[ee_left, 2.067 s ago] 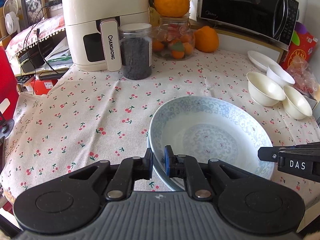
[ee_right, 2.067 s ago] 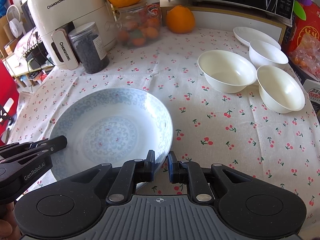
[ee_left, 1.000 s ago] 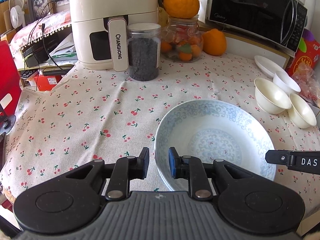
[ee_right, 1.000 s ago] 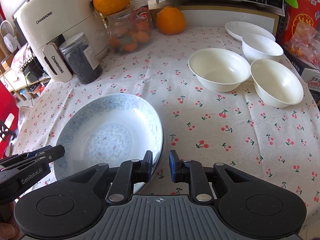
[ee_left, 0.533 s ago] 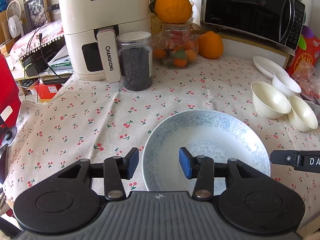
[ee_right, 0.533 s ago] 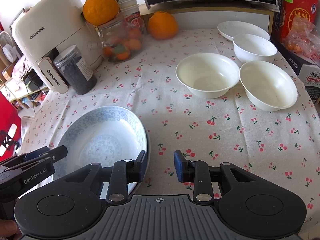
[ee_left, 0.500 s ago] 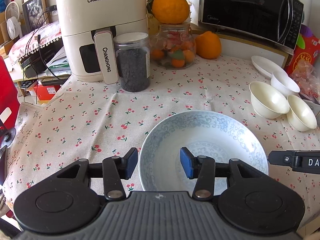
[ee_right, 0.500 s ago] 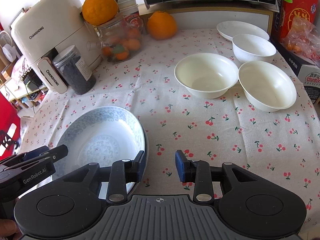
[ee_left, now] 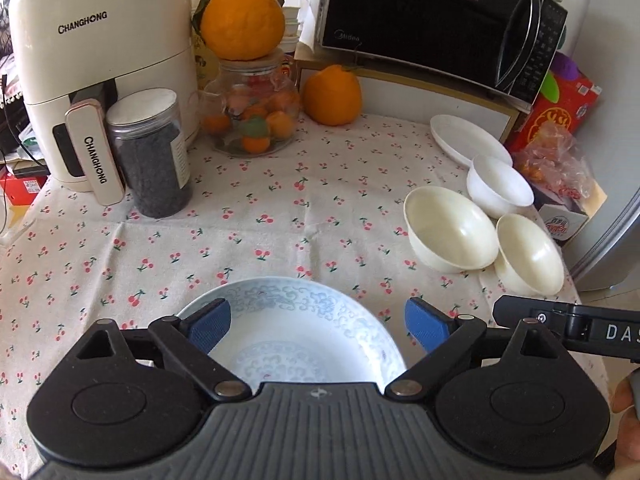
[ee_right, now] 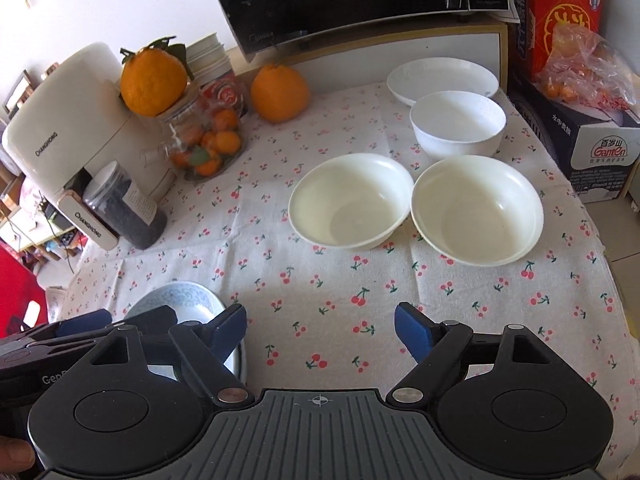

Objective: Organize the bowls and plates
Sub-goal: 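Move the left gripper to the white plate by the microwave, then close the left gripper on the white plate's rim and lift it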

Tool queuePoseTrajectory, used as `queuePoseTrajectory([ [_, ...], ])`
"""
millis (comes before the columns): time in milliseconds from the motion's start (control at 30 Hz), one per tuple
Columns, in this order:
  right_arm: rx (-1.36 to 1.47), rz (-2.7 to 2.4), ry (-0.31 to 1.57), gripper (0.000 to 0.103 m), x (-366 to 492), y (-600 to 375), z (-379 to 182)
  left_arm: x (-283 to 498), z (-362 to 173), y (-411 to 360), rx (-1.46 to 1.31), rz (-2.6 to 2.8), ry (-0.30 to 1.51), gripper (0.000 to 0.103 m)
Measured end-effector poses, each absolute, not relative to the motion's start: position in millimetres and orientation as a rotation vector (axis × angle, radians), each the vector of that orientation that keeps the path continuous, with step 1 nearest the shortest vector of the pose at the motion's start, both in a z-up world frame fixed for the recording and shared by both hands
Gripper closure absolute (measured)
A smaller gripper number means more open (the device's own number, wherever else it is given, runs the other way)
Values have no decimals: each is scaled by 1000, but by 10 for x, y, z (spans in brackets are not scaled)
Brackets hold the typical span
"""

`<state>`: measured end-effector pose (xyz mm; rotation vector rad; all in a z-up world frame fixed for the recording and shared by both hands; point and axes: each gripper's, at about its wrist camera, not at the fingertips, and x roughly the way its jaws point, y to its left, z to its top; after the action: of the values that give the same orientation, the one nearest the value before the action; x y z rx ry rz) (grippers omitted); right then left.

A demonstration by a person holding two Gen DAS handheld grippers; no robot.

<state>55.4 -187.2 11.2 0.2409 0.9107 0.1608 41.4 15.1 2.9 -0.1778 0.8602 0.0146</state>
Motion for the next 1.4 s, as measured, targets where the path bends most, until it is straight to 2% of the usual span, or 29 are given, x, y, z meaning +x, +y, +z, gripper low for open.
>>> queuePoseTrajectory([
  [100, 287, 110, 844, 14, 671, -2144, 276, 661, 127, 77, -225, -15, 873, 9],
  [333, 496, -5, 807, 14, 1089, -2975, 377, 1338, 214, -312, -276, -95, 886, 9],
  [733, 629, -139, 884, 14, 1859, -3902, -130, 2399, -18, -707, -440, -103, 912, 11],
  [933, 714, -121, 851, 15, 2263, -4091, -319, 2850, -88, -872, -476, -113, 904, 12],
  [1000, 721, -123, 838, 23, 2389, -4126, -368, 3012, -122, -979, -472, -119, 904, 14],
  [1100, 744, -124, 827, 37, 2536, -4190, -444, 3191, -234, -1063, -487, -101, 923, 24],
  [1167, 749, -122, 824, 47, 2626, -4213, -515, 3289, -335, -1091, -524, -112, 942, 35],
  [1200, 749, -121, 829, 51, 2663, -4219, -551, 3333, -381, -1110, -537, -120, 951, 37],
  [1400, 805, -77, 828, 55, 2870, -4267, -692, 3495, -557, -1183, -578, -122, 953, 53],
])
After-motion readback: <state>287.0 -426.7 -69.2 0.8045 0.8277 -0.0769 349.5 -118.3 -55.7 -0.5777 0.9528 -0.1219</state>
